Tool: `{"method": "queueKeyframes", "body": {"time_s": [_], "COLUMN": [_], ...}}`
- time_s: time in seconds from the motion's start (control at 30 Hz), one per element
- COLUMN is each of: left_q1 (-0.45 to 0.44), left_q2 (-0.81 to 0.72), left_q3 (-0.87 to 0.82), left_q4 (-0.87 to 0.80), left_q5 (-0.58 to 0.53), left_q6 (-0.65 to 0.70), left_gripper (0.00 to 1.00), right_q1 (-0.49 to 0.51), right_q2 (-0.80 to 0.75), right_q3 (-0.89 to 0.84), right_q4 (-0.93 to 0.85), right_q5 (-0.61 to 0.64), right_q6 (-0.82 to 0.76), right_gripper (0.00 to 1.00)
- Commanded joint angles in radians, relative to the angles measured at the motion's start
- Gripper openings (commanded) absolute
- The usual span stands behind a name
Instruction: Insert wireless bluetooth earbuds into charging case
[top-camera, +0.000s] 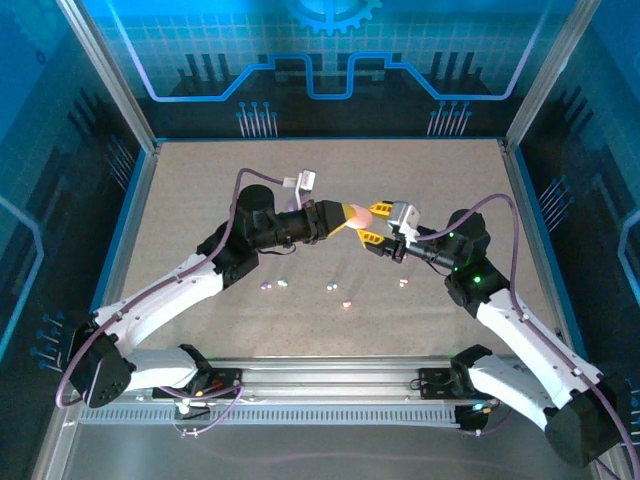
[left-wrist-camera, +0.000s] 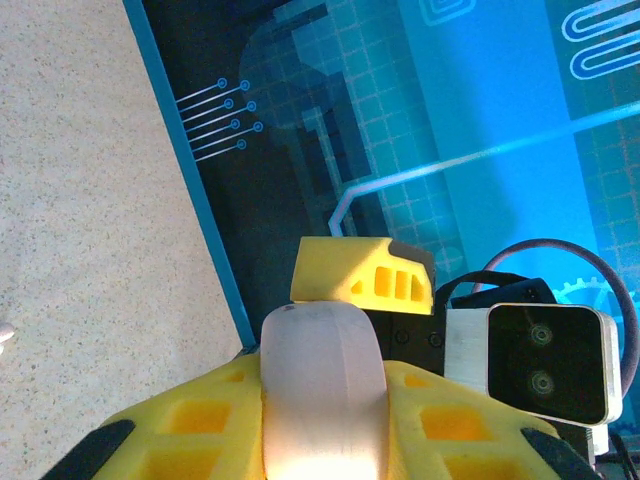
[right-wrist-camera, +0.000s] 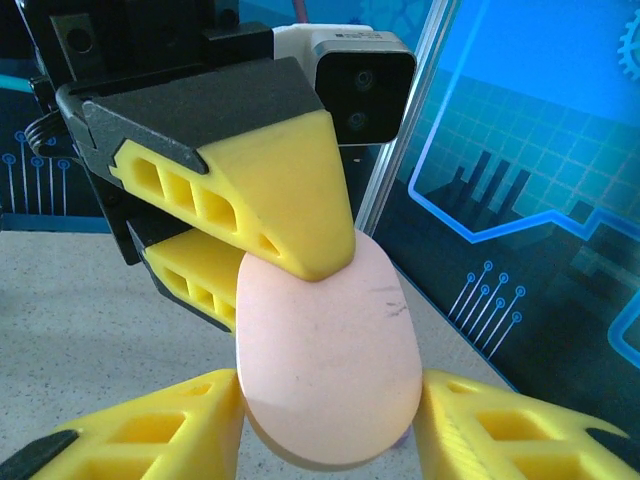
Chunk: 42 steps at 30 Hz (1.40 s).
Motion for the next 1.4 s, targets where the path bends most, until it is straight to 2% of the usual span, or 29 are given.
{"method": "queueKeyframes", "body": {"time_s": [0.0, 0.17, 0.23, 0.3, 0.5, 0.87, 1.1, 1.17, 1.23, 1.37], "left_q1": [-0.002, -0.003, -0.002, -0.002, -0.001, -0.001, -0.001, -0.002, -0.002, 0.002], "left_q2": [0.011, 0.015, 0.017, 0.019, 0.017, 0.017, 0.02, 0.018, 0.014, -0.004], "left_q3": [-0.001, 0.005, 0.005, 0.008, 0.011, 0.015, 0.024, 0.032, 0.041, 0.06], "left_q4": [0.029, 0.027, 0.025, 0.029, 0.023, 0.018, 0.001, -0.023, -0.045, -0.11], "left_q5": [0.049, 0.05, 0.05, 0.058, 0.06, 0.06, 0.063, 0.057, 0.049, 0.02], "left_q6": [-0.002, 0.0, 0.001, 0.002, 0.003, 0.002, 0.024, 0.049, 0.082, 0.191], "left_gripper": [0.08, 0.09, 0.09, 0.08, 0.08, 0.08, 0.12, 0.18, 0.36, 0.62], "right_q1": [-0.008, -0.008, -0.009, -0.008, -0.009, -0.009, -0.009, -0.009, -0.009, -0.014], "right_q2": [0.004, 0.005, 0.007, 0.007, 0.009, 0.019, 0.03, 0.036, 0.041, 0.038], "right_q3": [0.036, 0.05, 0.055, 0.052, 0.056, 0.065, 0.085, 0.106, 0.119, 0.13], "right_q4": [0.039, 0.01, -0.003, 0.0, 0.022, 0.036, -0.002, -0.07, -0.121, -0.182], "right_q5": [-0.02, -0.044, -0.054, -0.053, -0.038, -0.043, -0.072, -0.083, -0.091, -0.103], "right_q6": [0.004, -0.002, -0.001, 0.004, 0.006, 0.011, 0.017, 0.021, 0.028, 0.06], "right_gripper": [0.45, 0.35, 0.34, 0.4, 0.47, 0.47, 0.36, 0.35, 0.34, 0.34]}}
